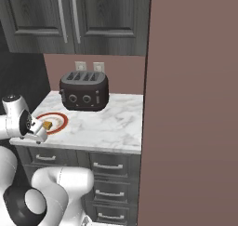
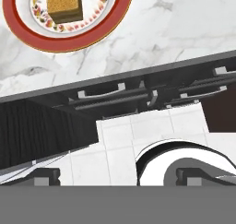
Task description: Take the baked cake out of the oven and place it on the plate for cooling. Then close the oven door.
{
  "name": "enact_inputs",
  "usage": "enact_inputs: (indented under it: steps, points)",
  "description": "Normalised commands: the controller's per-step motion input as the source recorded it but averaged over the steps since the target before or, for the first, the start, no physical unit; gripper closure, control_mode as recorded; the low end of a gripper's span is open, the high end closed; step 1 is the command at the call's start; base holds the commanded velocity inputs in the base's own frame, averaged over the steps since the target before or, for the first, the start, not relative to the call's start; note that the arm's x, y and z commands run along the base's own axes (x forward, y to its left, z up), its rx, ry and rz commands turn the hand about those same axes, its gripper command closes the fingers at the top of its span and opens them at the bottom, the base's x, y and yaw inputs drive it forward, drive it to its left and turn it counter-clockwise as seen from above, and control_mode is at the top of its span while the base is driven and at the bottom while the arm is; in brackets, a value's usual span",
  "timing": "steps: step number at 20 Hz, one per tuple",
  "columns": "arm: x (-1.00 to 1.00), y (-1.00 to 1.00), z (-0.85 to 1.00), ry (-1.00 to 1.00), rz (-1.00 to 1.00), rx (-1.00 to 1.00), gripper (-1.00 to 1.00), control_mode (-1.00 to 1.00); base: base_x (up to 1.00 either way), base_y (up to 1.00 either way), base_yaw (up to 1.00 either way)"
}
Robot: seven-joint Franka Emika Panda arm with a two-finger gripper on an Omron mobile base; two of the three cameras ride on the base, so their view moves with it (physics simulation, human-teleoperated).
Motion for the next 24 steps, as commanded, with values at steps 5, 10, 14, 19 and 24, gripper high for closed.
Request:
enact_inputs:
  steps: [5,10,14,19,24]
  points:
    - [0.00,0.00,0.00,0.00,0.00,0.00,-1.00,-1.00,0.00,0.00,0.00]
    - [0.00,0.00,0.00,0.00,0.00,0.00,-1.00,-1.00,0.00,0.00,0.00]
    - [0.00,0.00,0.00,0.00,0.00,0.00,-1.00,-1.00,0.00,0.00,0.00]
    - [-0.06,-0.02,0.00,0.00,0.00,0.02,-1.00,-1.00,0.00,0.00,0.00]
    - [-0.47,-0.01,0.00,-0.12,0.00,0.02,-1.00,-1.00,0.00,0.00,0.00]
